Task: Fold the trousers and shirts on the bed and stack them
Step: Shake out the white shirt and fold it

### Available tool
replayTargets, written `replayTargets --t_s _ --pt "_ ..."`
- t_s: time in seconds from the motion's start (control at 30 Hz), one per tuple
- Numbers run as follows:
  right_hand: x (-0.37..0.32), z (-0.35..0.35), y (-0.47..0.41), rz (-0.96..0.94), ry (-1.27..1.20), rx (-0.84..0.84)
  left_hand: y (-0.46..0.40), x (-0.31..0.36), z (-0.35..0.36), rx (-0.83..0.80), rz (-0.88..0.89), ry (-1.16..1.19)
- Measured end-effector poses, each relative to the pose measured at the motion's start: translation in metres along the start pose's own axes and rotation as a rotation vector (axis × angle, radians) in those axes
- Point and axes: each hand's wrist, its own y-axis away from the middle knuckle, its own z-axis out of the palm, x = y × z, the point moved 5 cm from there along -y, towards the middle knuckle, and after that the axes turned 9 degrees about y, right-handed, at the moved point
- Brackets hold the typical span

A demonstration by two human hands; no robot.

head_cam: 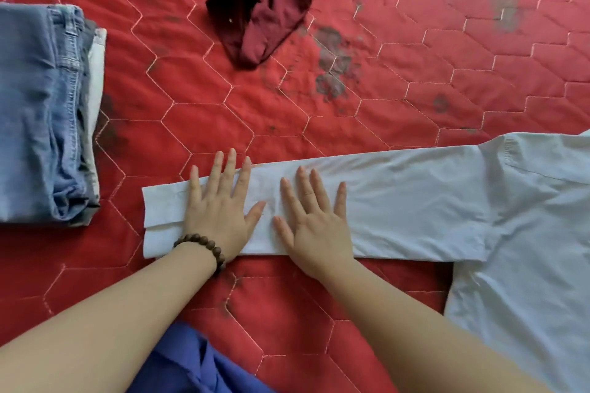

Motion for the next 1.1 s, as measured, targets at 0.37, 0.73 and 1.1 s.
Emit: replayTargets --t_s 0.37,0.73,1.1 --pt "-0.069 0.001 -0.007 -0.105 0.030 -0.047 0.033 -0.056 -0.006 -0.069 0.154 0.143" --pt "-0.092 0.002 0.005 -0.156 0.048 -0.106 0.075 -0.068 -0.009 -0.082 0.283 0.037" --pt "-0.138 -0.015 0.019 -0.228 -0.122 -0.133 0.080 -0.079 -0.019 -0.189 0.303 -0.186"
